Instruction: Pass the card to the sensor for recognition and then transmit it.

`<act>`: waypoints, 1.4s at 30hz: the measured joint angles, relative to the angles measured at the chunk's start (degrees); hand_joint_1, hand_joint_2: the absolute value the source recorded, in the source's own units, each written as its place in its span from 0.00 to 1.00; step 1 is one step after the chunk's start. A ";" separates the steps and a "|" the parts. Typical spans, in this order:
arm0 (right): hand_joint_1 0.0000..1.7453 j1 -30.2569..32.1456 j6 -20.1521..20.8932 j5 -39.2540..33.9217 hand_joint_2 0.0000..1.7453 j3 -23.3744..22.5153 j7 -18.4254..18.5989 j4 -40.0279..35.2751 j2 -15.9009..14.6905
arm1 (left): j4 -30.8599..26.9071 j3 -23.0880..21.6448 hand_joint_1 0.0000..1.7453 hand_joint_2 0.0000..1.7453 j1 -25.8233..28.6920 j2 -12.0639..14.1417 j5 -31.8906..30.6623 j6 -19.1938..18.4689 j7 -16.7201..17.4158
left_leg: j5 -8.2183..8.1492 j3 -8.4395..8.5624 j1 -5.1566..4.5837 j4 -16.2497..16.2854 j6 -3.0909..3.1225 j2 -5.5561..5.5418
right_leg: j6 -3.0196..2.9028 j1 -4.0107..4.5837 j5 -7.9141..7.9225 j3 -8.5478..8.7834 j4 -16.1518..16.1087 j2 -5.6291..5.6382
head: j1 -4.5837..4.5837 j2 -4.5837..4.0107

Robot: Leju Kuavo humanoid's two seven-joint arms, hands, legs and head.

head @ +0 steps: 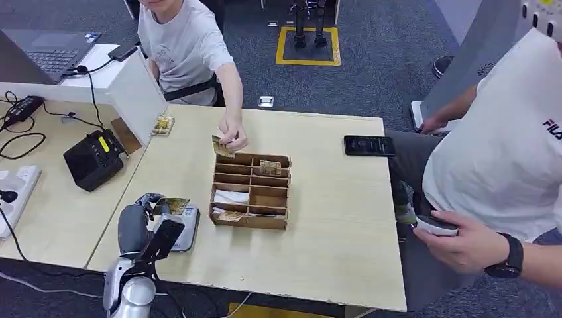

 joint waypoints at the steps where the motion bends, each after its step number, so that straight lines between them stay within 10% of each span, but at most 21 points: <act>1: 0.00 0.01 0.00 0.00 1.00 0.00 0.00 0.00 0.00 | 0.39 0.02 1.00 1.00 -0.04 -0.02 -0.11 -0.09 0.00 | 0.00 0.00 0.00 0.00 0.00 0.00 | 0.00 0.00 0.00 0.00 0.00 0.00 | 0.00 0.00; 42: 0.00 0.00 -0.11 1.03 1.00 0.00 -0.22 0.00 0.04 | 8.63 3.12 1.00 1.00 -0.97 0.04 -6.16 2.58 2.05 | 0.00 0.02 0.00 0.00 0.00 0.00 | 0.00 0.00 0.00 0.05 0.00 -0.01 | 0.00 0.00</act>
